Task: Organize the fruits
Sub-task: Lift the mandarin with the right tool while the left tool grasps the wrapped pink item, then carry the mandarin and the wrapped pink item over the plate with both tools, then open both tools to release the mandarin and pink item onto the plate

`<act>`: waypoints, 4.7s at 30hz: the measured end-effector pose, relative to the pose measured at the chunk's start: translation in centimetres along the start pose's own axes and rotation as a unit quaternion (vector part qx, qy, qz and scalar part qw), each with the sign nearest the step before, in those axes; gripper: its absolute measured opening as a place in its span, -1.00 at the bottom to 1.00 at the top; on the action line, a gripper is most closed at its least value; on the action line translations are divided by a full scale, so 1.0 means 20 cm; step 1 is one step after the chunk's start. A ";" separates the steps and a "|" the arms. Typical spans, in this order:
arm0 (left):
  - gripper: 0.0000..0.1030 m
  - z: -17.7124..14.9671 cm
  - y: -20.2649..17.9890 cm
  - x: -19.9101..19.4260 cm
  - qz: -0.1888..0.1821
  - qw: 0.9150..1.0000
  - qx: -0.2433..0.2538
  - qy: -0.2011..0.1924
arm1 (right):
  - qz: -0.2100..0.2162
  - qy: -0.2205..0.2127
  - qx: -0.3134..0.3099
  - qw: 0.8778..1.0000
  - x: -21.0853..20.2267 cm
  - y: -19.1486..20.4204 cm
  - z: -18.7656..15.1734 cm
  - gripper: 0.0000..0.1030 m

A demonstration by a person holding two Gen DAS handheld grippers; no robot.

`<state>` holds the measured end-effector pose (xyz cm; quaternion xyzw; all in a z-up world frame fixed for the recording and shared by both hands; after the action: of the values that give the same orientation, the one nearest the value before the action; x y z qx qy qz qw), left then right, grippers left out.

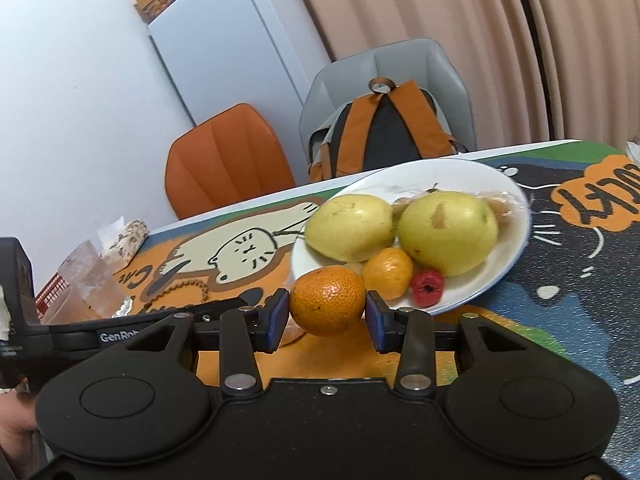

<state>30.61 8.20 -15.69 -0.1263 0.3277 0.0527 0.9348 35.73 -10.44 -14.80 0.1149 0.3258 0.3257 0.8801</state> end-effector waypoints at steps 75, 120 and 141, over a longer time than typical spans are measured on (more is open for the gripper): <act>-0.35 0.35 -0.29 0.01 -0.027 0.998 0.016 -0.047 | -0.066 -0.039 -0.011 0.997 -0.04 -0.25 0.43 -0.24; -0.26 0.51 -0.43 0.45 -0.033 0.999 0.042 -0.001 | -0.060 -0.006 -0.006 0.998 0.29 -0.43 0.49 -0.14; 0.52 0.47 -0.33 0.10 0.005 0.999 0.038 -0.018 | -0.039 -0.012 -0.018 0.999 0.09 -0.27 0.53 0.18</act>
<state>39.01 4.31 -8.61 -0.0880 0.3133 0.0466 0.9444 46.30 -13.38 -9.90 0.0904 0.3139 0.2958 0.8977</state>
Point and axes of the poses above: each gripper's, at about its wrist camera, not at the fingertips, and x roughly the way its jaws point, y to its left, z to its top, the point moved 8 cm from there along x, roughly the way its jaws point, and after that the axes turned 2 degrees about x, right-handed, at the moved point
